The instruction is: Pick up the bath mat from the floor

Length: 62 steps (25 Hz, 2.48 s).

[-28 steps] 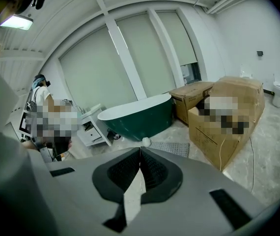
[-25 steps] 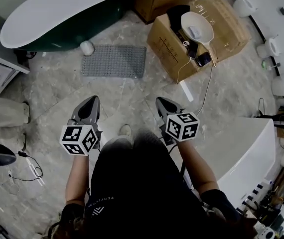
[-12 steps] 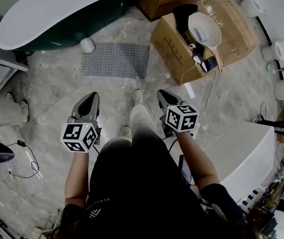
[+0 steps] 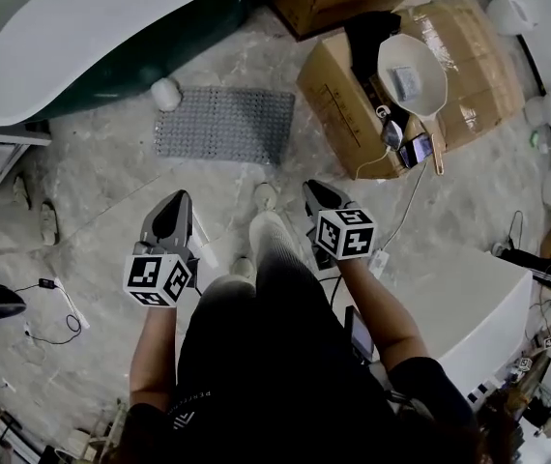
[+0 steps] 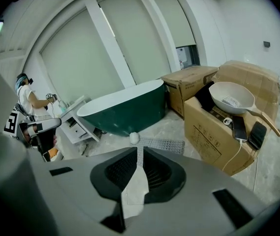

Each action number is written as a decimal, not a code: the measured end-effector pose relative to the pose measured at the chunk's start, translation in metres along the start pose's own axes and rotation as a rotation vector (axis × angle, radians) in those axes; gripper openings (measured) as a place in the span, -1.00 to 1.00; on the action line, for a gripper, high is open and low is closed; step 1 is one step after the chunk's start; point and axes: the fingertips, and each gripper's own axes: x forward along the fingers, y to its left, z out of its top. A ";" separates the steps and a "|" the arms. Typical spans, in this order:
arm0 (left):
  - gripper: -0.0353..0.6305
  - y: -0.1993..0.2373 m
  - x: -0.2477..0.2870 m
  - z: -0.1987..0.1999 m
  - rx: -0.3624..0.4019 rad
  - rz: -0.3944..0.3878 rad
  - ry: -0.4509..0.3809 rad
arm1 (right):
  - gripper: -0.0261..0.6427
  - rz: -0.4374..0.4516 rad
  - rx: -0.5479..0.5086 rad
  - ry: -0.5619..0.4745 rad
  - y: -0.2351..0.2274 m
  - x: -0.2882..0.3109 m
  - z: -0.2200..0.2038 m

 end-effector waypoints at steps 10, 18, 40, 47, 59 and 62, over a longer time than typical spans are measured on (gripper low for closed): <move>-0.87 0.012 0.095 -0.039 0.016 -0.008 0.134 | -0.78 0.002 0.011 0.097 -0.052 0.078 0.005; -0.87 0.027 0.158 -0.083 0.019 -0.008 0.247 | -0.74 -0.017 0.021 0.160 -0.089 0.138 -0.010; -0.87 0.097 0.269 -0.224 0.059 -0.070 0.439 | -0.67 -0.218 0.108 0.202 -0.171 0.300 -0.105; -0.87 0.118 0.306 -0.278 0.047 -0.074 0.460 | -0.66 -0.255 0.141 0.206 -0.198 0.344 -0.145; -0.87 0.172 0.349 -0.362 0.081 -0.041 0.480 | -0.64 -0.290 0.108 0.224 -0.239 0.424 -0.207; -0.87 0.182 0.361 -0.386 0.072 -0.020 0.481 | -0.63 -0.309 0.122 0.216 -0.256 0.439 -0.220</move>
